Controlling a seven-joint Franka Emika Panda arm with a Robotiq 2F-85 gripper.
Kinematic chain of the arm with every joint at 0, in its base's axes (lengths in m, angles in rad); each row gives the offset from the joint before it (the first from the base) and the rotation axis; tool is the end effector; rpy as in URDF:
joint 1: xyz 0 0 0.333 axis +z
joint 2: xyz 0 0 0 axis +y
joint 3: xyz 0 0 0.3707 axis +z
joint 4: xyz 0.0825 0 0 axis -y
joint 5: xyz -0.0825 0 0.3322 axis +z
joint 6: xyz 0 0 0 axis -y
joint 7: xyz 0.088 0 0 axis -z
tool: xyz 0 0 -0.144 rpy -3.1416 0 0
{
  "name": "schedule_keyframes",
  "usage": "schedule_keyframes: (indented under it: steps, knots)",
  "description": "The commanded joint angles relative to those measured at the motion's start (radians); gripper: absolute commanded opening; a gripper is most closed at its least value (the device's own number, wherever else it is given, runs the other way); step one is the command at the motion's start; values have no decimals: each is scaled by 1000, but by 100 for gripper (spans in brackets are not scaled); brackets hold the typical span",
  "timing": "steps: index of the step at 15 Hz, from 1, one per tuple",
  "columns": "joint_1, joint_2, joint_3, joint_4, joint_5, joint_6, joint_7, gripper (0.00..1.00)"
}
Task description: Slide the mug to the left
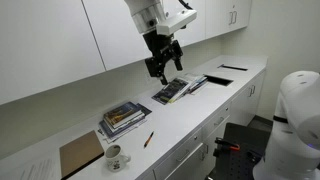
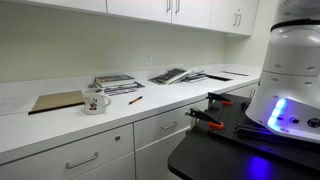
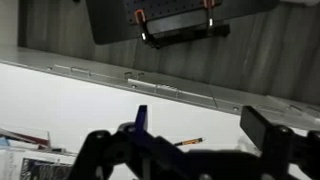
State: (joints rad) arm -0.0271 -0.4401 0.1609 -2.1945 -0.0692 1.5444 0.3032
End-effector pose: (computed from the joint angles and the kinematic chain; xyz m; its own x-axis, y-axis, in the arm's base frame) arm 0.3128 0.0430 0.5637 0.9666 -0.1983 -0.1624 -0.1660 -0.9670 0.1932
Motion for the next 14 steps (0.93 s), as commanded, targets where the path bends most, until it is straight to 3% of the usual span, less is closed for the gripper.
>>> schedule_keyframes:
  steps: [1, 5, 8, 14]
  knots:
    - [19, 2, -15, 3, -5, -3, 6, 100]
    - [19, 2, -15, 3, -5, -3, 6, 100]
    - [13, 25, -17, -56, 94, 194, 122, 100]
    - [8, 298, -15, -117, 206, 658, 296, 100]
